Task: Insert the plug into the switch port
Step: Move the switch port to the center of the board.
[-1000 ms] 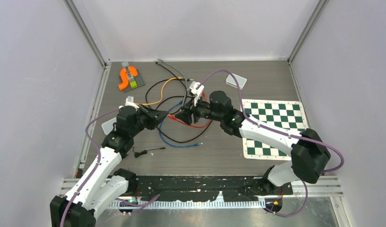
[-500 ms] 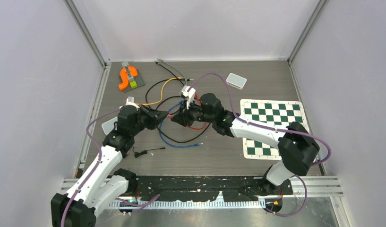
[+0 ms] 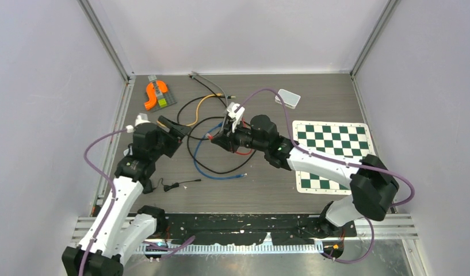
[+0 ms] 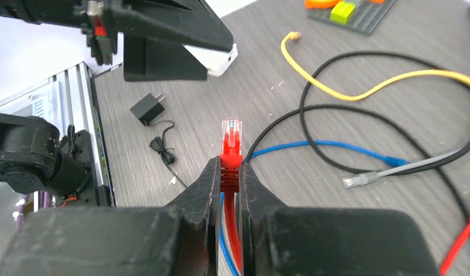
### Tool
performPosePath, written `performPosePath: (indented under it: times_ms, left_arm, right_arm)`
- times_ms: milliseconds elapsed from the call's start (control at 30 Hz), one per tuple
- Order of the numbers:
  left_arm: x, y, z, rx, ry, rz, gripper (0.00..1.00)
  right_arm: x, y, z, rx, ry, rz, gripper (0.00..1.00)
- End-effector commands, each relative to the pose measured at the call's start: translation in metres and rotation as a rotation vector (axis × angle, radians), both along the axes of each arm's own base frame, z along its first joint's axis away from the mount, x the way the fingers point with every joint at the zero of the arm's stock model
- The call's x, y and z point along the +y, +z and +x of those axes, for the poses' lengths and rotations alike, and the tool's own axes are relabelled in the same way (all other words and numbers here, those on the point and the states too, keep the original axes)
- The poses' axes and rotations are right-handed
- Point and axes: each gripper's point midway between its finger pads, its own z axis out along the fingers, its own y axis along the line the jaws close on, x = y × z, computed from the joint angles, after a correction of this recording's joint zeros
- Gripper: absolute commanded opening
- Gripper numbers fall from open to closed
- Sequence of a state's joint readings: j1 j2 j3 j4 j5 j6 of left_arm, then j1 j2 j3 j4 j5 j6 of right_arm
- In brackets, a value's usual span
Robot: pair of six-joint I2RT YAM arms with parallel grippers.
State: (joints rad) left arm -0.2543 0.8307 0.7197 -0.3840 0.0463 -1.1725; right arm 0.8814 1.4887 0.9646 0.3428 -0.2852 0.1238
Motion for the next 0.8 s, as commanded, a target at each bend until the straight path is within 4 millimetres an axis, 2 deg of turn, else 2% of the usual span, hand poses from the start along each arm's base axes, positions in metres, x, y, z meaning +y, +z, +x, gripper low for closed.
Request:
performPosePath:
  times_ms: [0,167,300,400,500,567,600,633,767]
  left_arm:
    - [0.079,-0.004,-0.004,0.048,0.195,0.250,0.75]
    - [0.178,-0.019,-0.013,0.156,0.493,0.339,0.73]
    - [0.233,-0.034,-0.016,0.246,0.633,0.337,0.68]
    - [0.260,-0.046,-0.012,0.311,0.615,0.408,0.55]
    - [0.288,-0.057,-0.016,0.411,0.670,0.505,0.30]
    - [0.298,-0.067,-0.013,0.463,0.673,0.510,0.16]
    - [0.302,-0.071,-0.011,0.493,0.669,0.515,0.05]
    - [0.305,-0.077,-0.010,0.531,0.658,0.515,0.00]
    - [0.317,-0.102,-0.005,0.666,0.621,0.528,0.00]
  right_arm:
    - [-0.019,0.052,0.007,-0.150,-0.068,0.076,0.05]
    - [-0.038,0.073,-0.003,-0.201,-0.079,0.066,0.05]
    - [-0.050,0.091,-0.016,-0.240,-0.065,0.103,0.05]
    - [-0.058,0.106,-0.026,-0.268,-0.053,0.140,0.05]
    - [-0.060,0.113,-0.033,-0.286,-0.031,0.164,0.05]
    - [-0.063,0.119,-0.037,-0.299,-0.026,0.181,0.05]
    - [-0.066,0.125,-0.039,-0.309,-0.027,0.193,0.05]
    - [-0.067,0.126,-0.040,-0.315,-0.027,0.200,0.05]
    - [-0.075,0.140,-0.047,-0.345,-0.029,0.237,0.05]
